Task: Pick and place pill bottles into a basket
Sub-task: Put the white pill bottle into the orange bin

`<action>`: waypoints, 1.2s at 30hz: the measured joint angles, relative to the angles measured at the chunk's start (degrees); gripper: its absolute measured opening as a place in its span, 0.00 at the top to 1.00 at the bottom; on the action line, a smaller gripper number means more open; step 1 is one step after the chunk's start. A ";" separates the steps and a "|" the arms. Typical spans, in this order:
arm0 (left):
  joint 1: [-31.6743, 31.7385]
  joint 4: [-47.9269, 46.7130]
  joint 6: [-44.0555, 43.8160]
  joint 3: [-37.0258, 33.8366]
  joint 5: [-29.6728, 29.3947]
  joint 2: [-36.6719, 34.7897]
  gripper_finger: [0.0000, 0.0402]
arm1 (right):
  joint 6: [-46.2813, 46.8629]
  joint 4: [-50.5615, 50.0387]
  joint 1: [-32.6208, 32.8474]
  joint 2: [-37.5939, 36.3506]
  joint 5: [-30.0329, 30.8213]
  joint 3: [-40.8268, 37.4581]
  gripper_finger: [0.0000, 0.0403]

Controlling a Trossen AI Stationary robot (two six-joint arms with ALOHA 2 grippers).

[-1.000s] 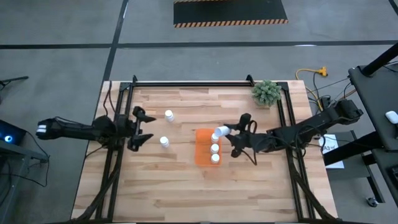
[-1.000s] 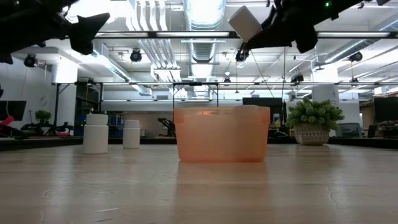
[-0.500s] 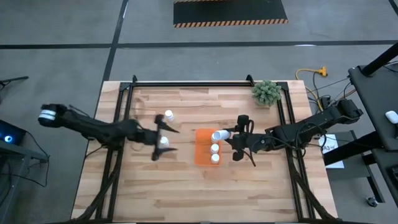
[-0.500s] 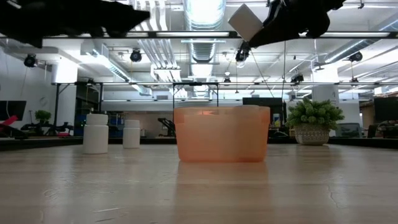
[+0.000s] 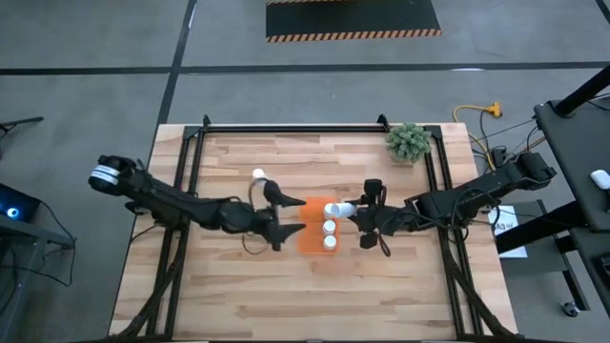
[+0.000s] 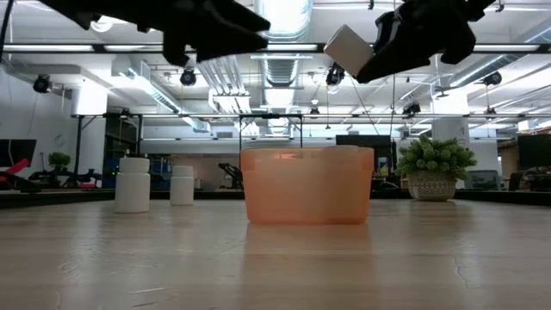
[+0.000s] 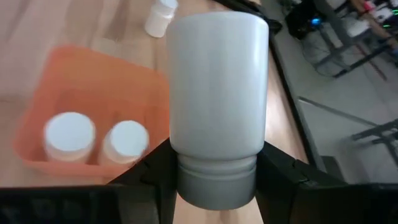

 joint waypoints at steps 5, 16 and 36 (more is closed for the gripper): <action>-1.66 -2.75 -0.18 6.21 -6.92 5.01 0.22 | 0.48 -0.32 -0.01 0.00 -1.16 0.02 0.64; -3.55 -9.81 -5.59 15.56 -8.95 10.48 0.22 | -0.76 -0.45 0.66 0.00 -2.77 0.13 0.64; -3.22 -17.26 -15.32 19.42 -1.58 10.79 0.22 | -3.75 -0.37 0.62 8.94 -5.95 4.98 0.64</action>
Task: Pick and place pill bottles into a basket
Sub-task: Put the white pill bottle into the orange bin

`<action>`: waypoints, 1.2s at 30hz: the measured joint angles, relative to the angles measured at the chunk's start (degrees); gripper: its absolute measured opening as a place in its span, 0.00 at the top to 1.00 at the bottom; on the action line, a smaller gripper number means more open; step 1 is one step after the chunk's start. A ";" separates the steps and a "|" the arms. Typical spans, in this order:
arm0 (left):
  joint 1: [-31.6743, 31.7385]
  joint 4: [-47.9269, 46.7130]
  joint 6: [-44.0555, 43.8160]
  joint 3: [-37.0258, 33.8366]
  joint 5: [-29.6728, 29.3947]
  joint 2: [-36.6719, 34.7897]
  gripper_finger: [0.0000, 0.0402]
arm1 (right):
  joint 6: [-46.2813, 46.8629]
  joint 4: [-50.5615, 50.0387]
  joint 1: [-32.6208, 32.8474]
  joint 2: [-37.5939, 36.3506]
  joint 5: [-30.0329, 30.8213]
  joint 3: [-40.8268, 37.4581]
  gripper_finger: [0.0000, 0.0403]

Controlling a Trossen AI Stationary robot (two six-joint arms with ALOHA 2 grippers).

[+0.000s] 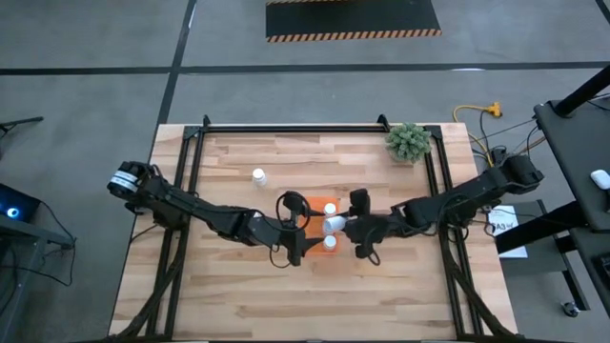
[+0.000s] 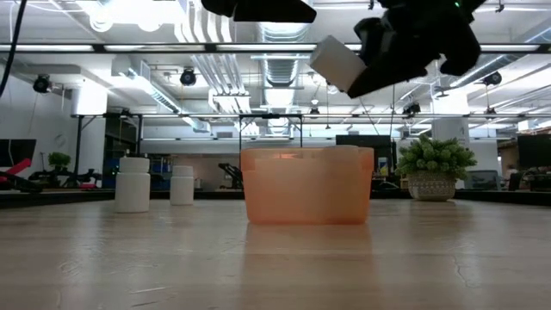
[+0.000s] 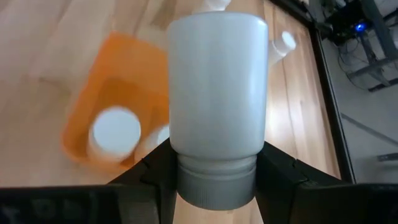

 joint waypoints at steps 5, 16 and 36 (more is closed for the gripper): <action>0.00 -0.92 -0.13 -0.02 1.45 0.00 0.22 | -0.33 -0.77 0.02 4.30 1.17 4.77 0.64; 0.13 -5.34 -3.72 -0.07 2.31 -0.02 0.22 | -0.34 -3.32 0.02 10.48 3.88 10.66 0.64; 0.39 -5.77 -4.31 -0.09 1.71 -0.04 0.22 | -0.60 -1.19 2.23 7.83 4.31 10.10 0.64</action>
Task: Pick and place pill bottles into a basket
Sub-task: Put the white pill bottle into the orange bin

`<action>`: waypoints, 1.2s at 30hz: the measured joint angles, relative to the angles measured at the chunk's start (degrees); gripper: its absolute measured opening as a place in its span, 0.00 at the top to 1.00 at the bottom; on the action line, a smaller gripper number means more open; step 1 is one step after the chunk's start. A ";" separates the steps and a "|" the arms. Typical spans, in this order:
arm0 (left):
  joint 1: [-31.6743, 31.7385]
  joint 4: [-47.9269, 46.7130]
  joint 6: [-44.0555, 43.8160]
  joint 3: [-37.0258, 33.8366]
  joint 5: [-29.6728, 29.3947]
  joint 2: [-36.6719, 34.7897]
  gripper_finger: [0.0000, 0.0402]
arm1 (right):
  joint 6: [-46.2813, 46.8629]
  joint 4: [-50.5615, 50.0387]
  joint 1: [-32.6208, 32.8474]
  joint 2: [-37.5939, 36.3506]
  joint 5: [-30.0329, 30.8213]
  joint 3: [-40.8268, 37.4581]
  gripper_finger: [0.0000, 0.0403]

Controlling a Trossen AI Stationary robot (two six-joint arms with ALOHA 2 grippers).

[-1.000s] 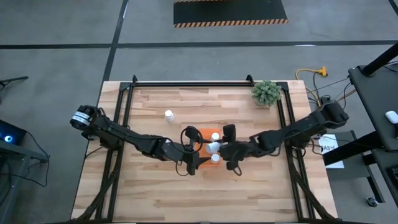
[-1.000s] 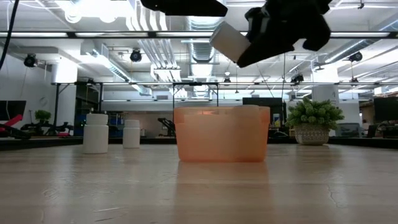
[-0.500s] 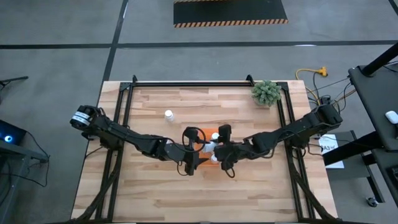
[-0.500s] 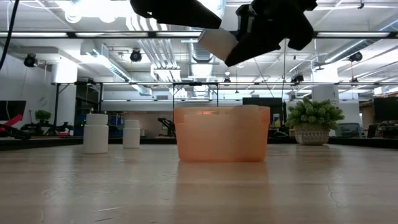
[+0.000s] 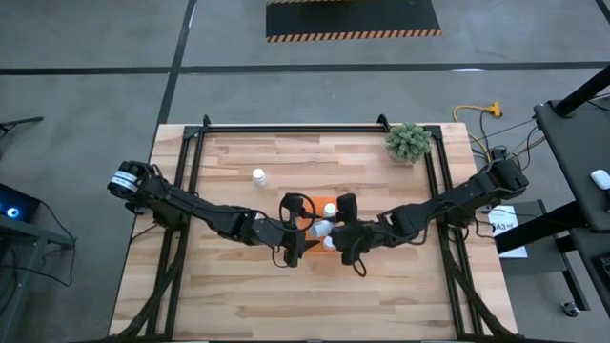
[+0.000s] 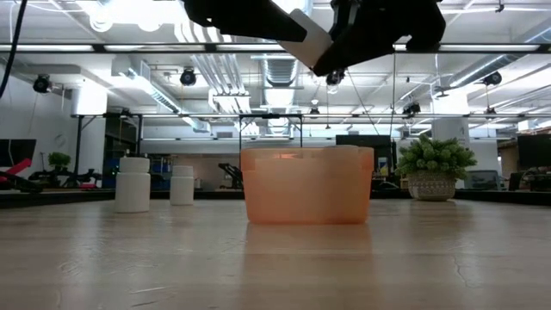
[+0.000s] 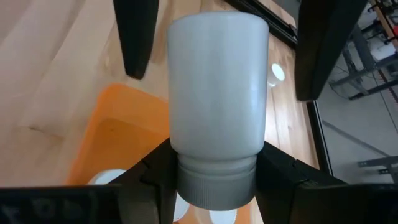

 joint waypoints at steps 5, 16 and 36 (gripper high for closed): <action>0.00 0.02 0.00 0.00 0.00 0.00 0.22 | -0.06 0.00 0.06 0.00 0.00 0.32 0.64; 0.00 0.17 -0.11 0.00 0.00 0.00 0.25 | 0.09 0.15 0.24 0.00 0.09 0.45 0.64; 0.00 0.82 1.18 -0.04 -0.14 -0.02 0.60 | 1.39 -0.03 0.39 -0.04 0.62 0.47 0.64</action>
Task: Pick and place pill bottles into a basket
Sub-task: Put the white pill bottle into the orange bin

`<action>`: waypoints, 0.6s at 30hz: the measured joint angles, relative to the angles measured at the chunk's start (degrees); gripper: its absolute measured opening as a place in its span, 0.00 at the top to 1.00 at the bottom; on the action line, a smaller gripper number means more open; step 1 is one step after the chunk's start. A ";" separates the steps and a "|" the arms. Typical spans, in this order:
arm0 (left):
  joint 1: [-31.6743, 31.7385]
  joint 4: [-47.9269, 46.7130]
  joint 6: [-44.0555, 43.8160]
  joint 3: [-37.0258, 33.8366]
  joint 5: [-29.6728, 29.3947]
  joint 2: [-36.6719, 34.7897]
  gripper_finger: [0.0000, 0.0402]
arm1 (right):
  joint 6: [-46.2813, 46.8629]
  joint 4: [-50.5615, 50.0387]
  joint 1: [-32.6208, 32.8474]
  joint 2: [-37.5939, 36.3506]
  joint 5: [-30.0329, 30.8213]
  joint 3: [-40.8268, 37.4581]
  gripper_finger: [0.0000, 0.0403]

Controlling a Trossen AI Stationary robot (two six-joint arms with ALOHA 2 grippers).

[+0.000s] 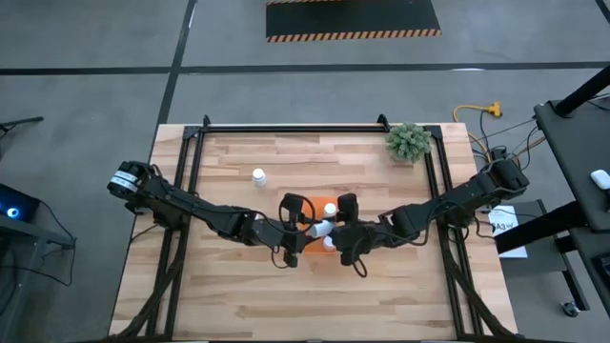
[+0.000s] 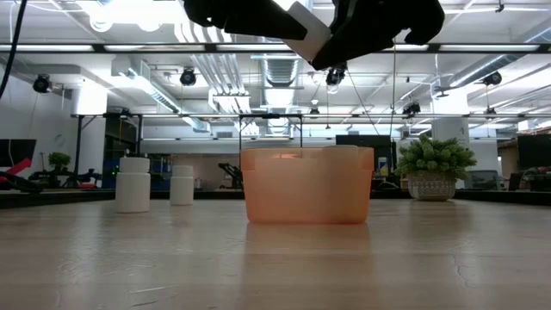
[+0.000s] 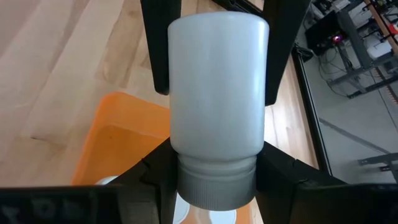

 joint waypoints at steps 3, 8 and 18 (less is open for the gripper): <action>0.00 0.01 -0.17 0.14 0.04 0.00 0.60 | 0.16 -0.09 0.02 -0.02 -0.18 0.00 0.64; 0.09 1.11 -2.94 1.33 0.57 -0.05 0.60 | 1.19 -0.38 0.02 -0.02 -0.90 0.33 0.43; 0.43 -1.19 -12.66 3.74 0.07 -0.22 0.60 | 1.79 -3.41 2.30 -0.06 4.37 3.74 0.17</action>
